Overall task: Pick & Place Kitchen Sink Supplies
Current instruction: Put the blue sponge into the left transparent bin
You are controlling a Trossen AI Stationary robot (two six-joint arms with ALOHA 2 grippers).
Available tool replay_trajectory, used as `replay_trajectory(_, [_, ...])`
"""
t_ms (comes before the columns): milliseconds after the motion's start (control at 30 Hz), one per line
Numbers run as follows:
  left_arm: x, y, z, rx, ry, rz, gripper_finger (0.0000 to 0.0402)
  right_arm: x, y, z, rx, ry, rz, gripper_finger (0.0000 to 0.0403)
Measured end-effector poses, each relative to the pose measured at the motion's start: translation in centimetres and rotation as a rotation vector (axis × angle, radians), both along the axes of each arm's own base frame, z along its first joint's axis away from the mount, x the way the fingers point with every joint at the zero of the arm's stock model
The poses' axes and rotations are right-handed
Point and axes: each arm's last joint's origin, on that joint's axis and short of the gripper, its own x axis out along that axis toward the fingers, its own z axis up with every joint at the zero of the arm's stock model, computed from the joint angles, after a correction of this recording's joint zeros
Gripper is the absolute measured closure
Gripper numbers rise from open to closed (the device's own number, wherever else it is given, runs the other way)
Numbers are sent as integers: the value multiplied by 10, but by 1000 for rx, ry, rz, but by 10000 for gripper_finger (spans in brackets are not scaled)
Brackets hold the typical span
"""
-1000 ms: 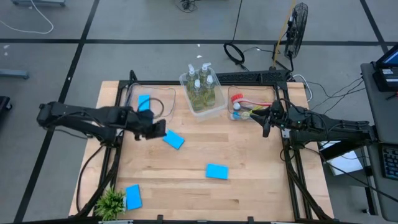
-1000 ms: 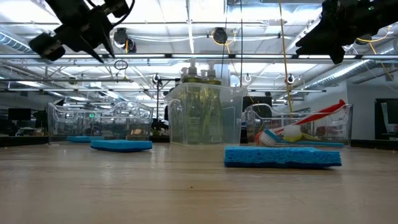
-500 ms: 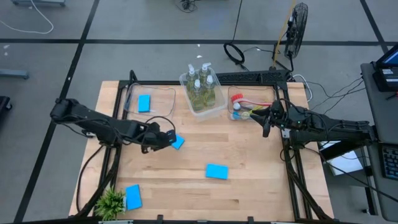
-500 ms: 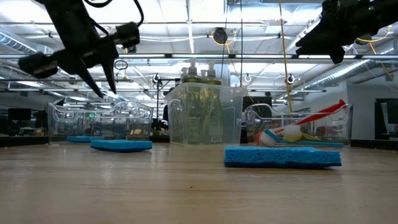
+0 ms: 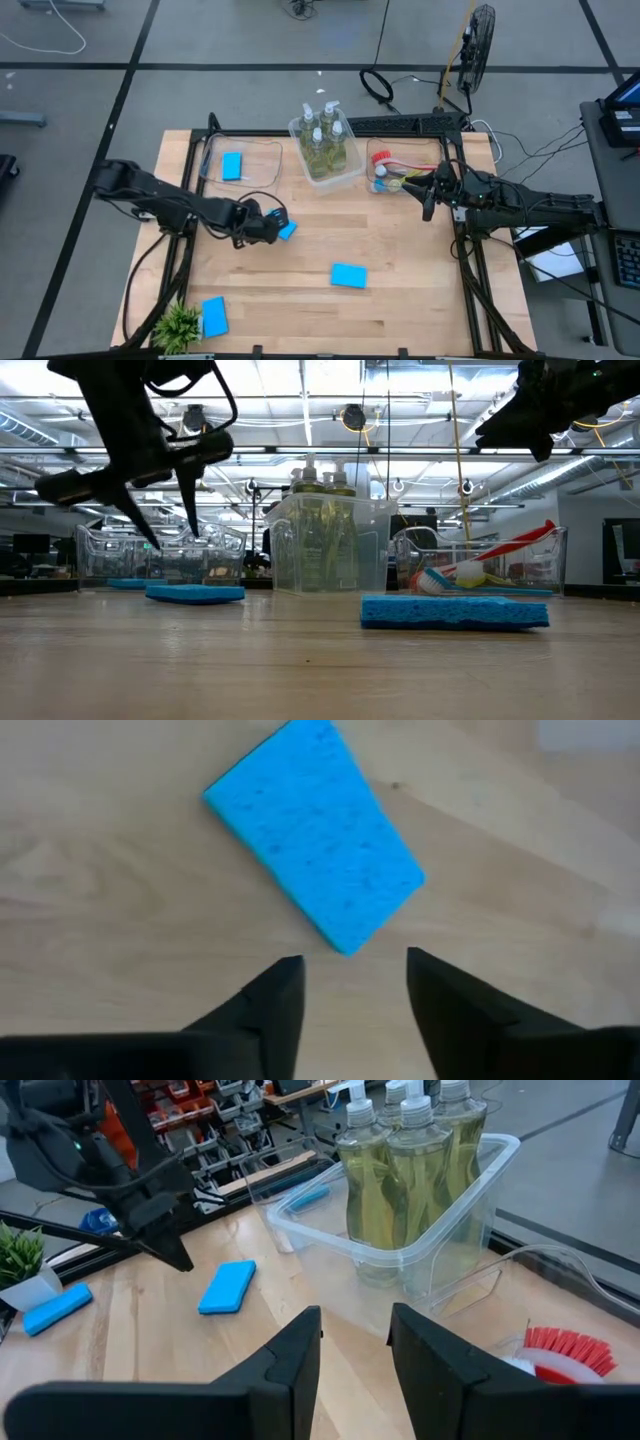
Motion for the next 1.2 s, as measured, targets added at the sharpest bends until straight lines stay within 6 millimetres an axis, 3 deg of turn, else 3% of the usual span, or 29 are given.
replay_trajectory(300, [11, 5, -25, -24, 60, 136, 143, 0, 0, 0, -25, 9, 8, 293])
replay_trajectory(567, [28, 18, -54, -61, 96, 199, 143, 0, 0, 0, -26, 10, 8, 293])
replay_trajectory(800, [34, 17, -71, -111, 151, 185, 205, 0, 0, 0, -27, 10, 8, 293])
replay_trajectory(1200, [27, -4, -73, -88, 174, 122, 390, 0, 0, 0, -47, 18, 12, 293])
